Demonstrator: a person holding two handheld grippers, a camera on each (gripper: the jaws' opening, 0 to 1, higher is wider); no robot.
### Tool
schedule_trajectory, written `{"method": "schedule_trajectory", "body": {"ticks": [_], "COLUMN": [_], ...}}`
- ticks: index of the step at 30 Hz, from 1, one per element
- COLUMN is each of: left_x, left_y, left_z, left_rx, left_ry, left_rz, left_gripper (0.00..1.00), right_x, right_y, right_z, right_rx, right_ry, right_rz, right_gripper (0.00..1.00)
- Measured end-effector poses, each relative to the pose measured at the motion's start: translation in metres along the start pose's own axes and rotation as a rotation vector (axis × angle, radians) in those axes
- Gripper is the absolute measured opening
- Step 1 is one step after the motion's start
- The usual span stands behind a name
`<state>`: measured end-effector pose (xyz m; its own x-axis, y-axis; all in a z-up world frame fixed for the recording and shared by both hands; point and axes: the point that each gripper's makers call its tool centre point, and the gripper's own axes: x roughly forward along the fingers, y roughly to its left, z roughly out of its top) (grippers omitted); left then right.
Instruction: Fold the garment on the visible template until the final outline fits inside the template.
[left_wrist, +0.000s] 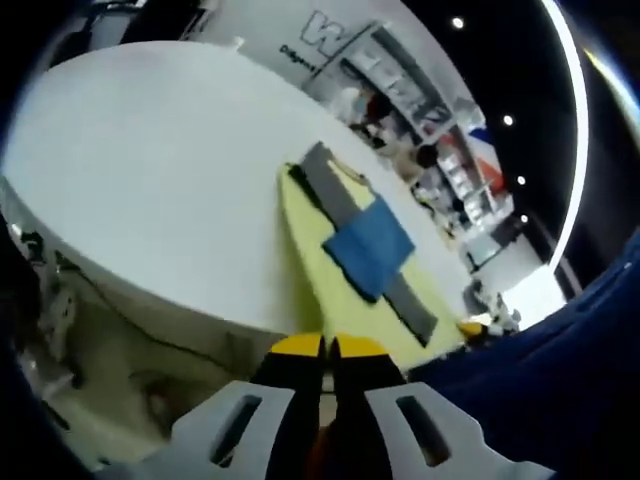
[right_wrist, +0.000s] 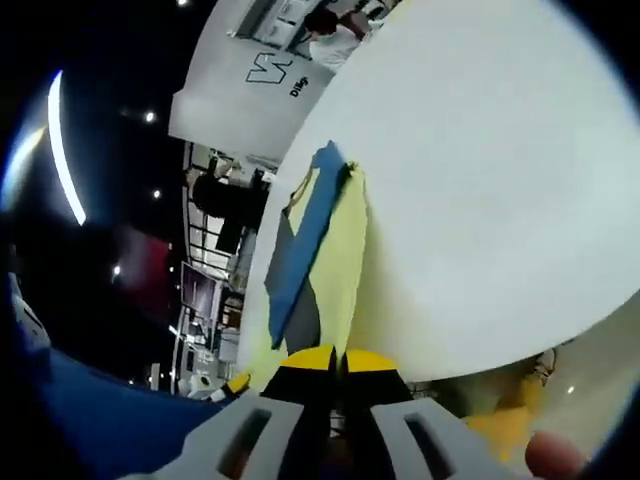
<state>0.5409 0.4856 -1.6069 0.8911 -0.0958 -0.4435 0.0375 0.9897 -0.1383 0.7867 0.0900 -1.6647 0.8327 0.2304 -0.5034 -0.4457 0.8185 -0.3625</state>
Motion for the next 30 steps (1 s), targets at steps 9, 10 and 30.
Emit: {"method": "schedule_trajectory", "body": {"ticks": [9, 10, 30], "left_x": [0.013, 0.014, 0.014], "left_y": [-0.003, -0.004, -0.032], "left_z": [-0.014, -0.015, -0.058], "left_rx": [-0.091, -0.12, -0.378], "left_ry": [0.051, 0.058, 0.328], "left_rz": [-0.107, -0.125, -0.404], "left_gripper": [0.02, 0.02, 0.02], "right_x": [-0.085, -0.095, -0.18], "right_y": [0.046, 0.052, 0.115], "right_z": [-0.009, -0.01, -0.056], "right_rx": [0.632, 0.703, 0.988], "right_ry": [0.01, 0.022, 0.265], "right_rz": [0.285, 0.316, 0.69], "right_gripper": [0.0, 0.0, 0.0]}}
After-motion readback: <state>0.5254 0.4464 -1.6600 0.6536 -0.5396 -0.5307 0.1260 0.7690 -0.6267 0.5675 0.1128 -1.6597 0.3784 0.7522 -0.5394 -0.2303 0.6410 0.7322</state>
